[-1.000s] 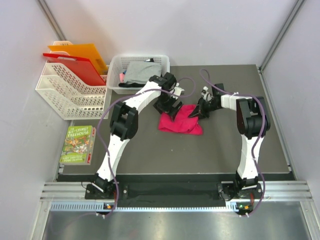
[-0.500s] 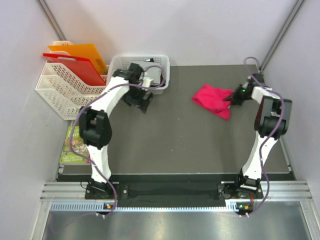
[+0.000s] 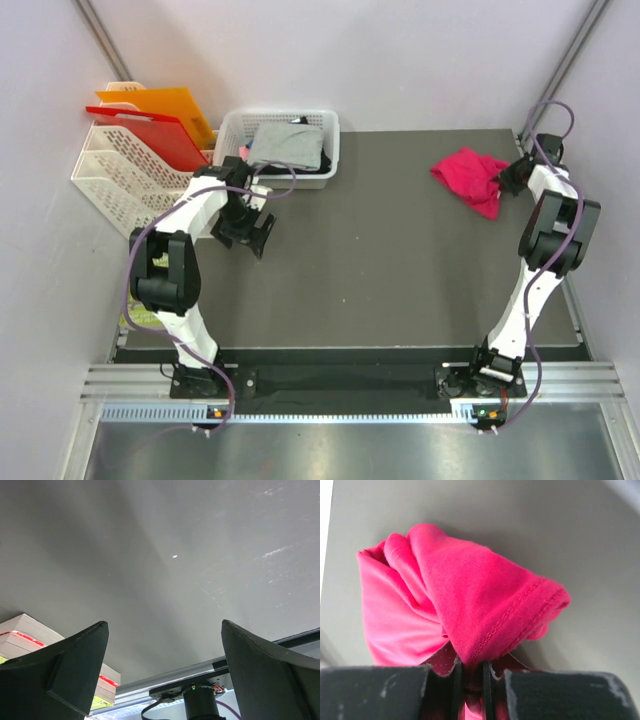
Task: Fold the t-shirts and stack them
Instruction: Put the neatly folded tshirt into the corner of the board with the right arm
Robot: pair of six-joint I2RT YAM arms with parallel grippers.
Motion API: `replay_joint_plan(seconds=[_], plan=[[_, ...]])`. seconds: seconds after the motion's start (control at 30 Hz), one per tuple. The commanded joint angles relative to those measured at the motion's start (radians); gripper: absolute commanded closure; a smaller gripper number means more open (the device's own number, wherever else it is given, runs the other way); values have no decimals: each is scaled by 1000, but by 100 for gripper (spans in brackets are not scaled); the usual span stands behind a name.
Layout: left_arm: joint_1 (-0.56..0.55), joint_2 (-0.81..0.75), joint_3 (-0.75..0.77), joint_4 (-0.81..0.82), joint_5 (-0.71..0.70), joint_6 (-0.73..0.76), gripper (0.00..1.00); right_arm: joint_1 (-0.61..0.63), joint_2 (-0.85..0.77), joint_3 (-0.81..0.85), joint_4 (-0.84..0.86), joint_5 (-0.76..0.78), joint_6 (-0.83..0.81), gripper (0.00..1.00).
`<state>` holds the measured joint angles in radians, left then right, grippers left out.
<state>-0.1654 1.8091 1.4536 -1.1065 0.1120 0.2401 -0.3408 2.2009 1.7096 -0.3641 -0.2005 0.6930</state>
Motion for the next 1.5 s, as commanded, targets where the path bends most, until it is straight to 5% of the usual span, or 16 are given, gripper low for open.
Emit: replay_joint_plan(seconds=[0.0,0.13,0.23,0.33,0.37,0.47,0.8,1.1,1.47], plan=[[10,-45,-6,46,20,10,1,-30,10,74,89,176,95,100],[12,-34,8,45,12,4,1,-33,106,229,19,181,100,100],[13,-28,10,46,9,-2,1,-32,176,352,-51,138,97,83],[14,-25,11,48,17,-10,1,-29,162,346,-50,145,96,53],[14,-24,16,48,17,-12,1,-29,151,323,-44,147,86,34],[14,-22,33,46,18,-15,1,-30,137,334,-85,141,48,1],[20,-76,50,74,46,5,1,49,-103,259,-295,38,-111,0],[44,-122,41,134,95,5,1,414,-590,32,-323,-175,-311,0],[66,-126,-18,215,112,-45,1,456,-750,-108,-311,-223,-286,0]])
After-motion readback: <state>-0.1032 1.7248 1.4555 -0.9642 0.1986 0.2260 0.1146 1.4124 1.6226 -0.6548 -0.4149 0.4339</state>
